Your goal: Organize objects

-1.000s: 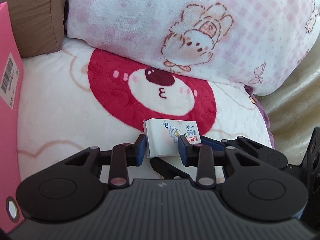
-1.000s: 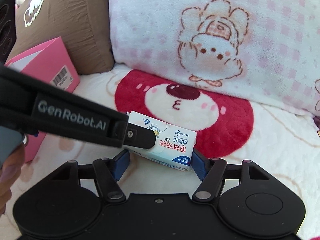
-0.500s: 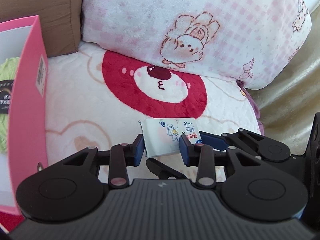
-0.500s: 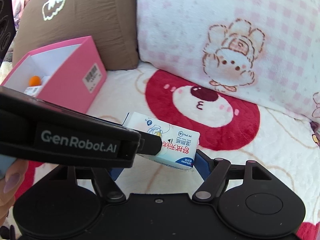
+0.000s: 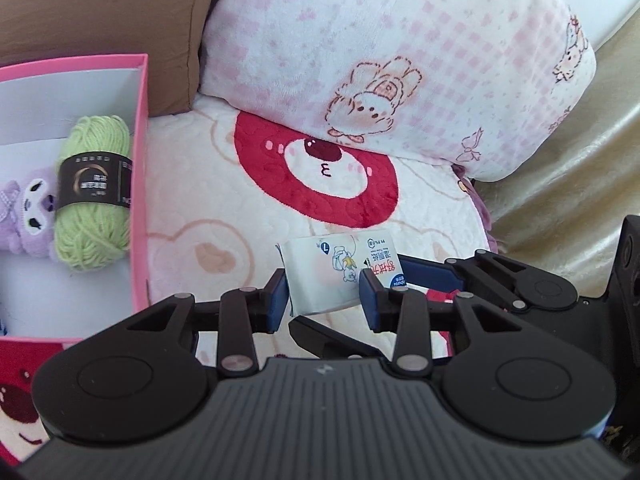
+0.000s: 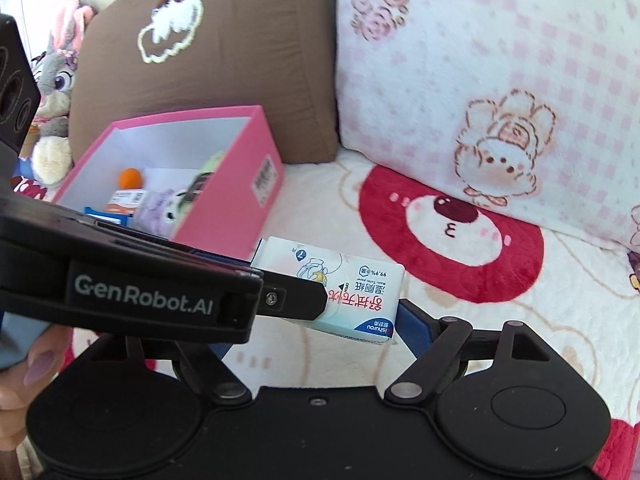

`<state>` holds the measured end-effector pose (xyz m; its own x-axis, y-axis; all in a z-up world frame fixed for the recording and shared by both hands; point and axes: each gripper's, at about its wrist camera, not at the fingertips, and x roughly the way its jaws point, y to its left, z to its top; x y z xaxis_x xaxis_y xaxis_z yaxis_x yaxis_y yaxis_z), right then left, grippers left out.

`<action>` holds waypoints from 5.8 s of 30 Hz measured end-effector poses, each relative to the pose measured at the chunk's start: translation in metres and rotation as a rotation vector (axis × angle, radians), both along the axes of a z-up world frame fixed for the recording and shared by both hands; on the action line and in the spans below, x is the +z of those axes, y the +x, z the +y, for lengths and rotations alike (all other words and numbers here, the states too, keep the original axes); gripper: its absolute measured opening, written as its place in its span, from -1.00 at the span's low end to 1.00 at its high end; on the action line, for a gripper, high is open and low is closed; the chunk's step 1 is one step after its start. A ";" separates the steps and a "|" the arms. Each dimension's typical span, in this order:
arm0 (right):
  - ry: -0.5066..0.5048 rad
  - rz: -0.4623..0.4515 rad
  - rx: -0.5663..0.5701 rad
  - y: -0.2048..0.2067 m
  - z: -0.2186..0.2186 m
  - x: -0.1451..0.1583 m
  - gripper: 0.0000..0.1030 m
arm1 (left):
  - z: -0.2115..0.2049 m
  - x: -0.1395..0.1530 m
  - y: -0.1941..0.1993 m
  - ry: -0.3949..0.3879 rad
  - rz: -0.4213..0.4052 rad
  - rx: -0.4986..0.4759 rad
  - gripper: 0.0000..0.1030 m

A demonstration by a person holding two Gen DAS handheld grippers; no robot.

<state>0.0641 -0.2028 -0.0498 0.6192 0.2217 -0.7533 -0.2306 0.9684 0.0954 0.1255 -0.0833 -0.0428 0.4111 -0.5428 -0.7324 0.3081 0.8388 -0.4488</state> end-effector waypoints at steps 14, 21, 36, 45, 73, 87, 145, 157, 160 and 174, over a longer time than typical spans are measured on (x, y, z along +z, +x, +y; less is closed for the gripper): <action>0.004 -0.040 0.087 -0.036 0.052 0.045 0.66 | 0.055 0.047 -0.044 0.007 -0.035 0.012 -0.31; 0.010 -0.062 0.129 -0.046 0.078 0.059 0.66 | 0.088 0.061 -0.058 -0.001 -0.041 0.031 -0.29; 0.044 -0.068 0.241 -0.024 0.140 0.082 0.64 | 0.162 0.087 -0.058 -0.017 -0.064 0.153 -0.29; 0.123 -0.014 0.254 0.013 0.164 0.072 0.47 | 0.199 0.068 -0.036 -0.001 -0.018 0.237 -0.27; 0.130 0.244 0.111 0.098 0.175 -0.039 -0.12 | 0.226 -0.048 0.053 0.032 0.151 0.247 -0.28; 0.020 0.185 0.091 0.096 0.182 -0.047 -0.22 | 0.212 -0.045 0.048 0.058 0.032 0.260 -0.14; -0.017 -0.031 -0.114 -0.092 0.046 0.094 0.41 | 0.142 0.093 -0.124 0.287 -0.088 0.258 0.88; -0.024 -0.008 -0.209 -0.099 0.030 0.076 0.82 | 0.141 0.066 -0.131 0.323 0.004 0.286 0.95; -0.033 0.000 -0.217 -0.099 0.029 0.075 0.82 | 0.142 0.061 -0.131 0.319 0.017 0.291 0.95; -0.097 0.058 -0.215 -0.096 0.037 0.068 0.82 | 0.134 0.058 -0.132 0.386 0.005 0.294 0.95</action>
<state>-0.0319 -0.1661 0.0185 0.5998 0.0145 -0.8000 -0.0149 0.9999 0.0070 -0.0061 0.0512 0.0155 0.5020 -0.0927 -0.8599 0.0316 0.9955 -0.0889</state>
